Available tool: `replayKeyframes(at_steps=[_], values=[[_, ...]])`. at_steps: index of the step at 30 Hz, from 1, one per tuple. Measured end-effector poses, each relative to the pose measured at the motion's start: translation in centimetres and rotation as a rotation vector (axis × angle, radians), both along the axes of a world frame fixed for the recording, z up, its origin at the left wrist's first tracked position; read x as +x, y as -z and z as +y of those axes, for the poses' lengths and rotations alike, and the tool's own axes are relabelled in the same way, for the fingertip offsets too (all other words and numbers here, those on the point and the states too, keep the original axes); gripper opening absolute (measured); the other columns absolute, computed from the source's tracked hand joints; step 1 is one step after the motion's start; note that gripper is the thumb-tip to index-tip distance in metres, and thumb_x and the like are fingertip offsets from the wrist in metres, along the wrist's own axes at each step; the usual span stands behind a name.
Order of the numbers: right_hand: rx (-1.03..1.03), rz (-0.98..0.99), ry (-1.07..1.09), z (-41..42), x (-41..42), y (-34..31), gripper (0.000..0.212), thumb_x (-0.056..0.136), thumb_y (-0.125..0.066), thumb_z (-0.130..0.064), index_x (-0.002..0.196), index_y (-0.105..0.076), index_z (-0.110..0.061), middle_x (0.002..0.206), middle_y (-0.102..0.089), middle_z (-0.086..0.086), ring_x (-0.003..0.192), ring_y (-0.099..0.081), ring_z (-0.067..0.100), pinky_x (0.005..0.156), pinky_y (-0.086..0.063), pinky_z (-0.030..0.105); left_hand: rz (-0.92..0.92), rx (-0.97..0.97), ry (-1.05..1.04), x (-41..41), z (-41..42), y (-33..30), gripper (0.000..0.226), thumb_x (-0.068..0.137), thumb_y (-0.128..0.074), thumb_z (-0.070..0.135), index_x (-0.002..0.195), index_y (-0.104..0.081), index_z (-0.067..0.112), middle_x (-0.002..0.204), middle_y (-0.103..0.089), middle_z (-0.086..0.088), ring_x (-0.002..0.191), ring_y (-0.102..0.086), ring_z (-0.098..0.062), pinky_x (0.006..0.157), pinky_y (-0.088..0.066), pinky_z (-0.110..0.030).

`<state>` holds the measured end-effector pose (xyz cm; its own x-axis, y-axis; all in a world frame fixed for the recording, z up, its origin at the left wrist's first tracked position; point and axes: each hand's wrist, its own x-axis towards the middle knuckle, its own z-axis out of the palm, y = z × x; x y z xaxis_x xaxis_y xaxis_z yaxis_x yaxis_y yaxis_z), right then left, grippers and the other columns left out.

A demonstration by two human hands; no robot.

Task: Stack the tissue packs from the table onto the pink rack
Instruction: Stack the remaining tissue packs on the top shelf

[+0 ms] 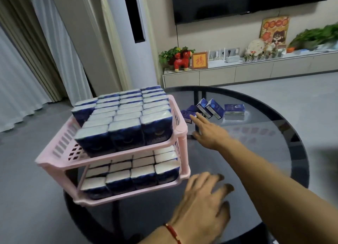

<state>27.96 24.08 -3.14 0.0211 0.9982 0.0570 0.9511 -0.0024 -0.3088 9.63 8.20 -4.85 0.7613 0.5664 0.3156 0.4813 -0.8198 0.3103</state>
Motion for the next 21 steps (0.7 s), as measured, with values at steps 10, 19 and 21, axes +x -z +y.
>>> replayKeyframes(at_steps=[10, 19, 21], values=[[0.224, -0.224, 0.027, -2.4, 1.6, -1.2, 0.024, 0.097, -0.06, -0.037, 0.115, -0.058, -0.02, 0.118, -0.064, 0.003, 0.098, -0.066, 0.031, 0.072, -0.055, 0.042, -0.141, -0.003, -0.036, 0.4, 0.3, 0.9, 0.034, 0.088, -0.055, 0.032, 0.119, -0.065, 0.025, 0.127, -0.059, 0.006, 0.122, -0.052, -0.014, 0.106, -0.035, -0.027], [0.165, -0.004, -0.006, -16.7, 3.7, -3.7, 0.019, 0.091, -0.069, -0.042, 0.084, -0.069, -0.024, 0.08, -0.063, -0.013, 0.068, -0.058, 0.007, 0.059, -0.048, 0.024, -0.354, -0.38, -0.352, 5.4, 0.6, -0.9, 0.06, 0.101, -0.05, 0.015, 0.157, -0.03, 0.015, 0.159, -0.027, -0.009, 0.143, -0.034, -0.024, 0.122, -0.026, -0.033], [0.245, 0.16, 0.065, -15.5, 4.4, -4.1, 0.019, 0.096, -0.062, -0.033, 0.087, -0.074, -0.022, 0.079, -0.069, -0.01, 0.069, -0.061, 0.005, 0.061, -0.049, 0.025, -0.281, -0.33, -0.384, 6.3, 0.9, -1.0, 0.061, 0.103, -0.047, 0.022, 0.16, -0.025, 0.019, 0.164, -0.022, -0.01, 0.144, -0.028, -0.028, 0.121, -0.025, -0.038]])
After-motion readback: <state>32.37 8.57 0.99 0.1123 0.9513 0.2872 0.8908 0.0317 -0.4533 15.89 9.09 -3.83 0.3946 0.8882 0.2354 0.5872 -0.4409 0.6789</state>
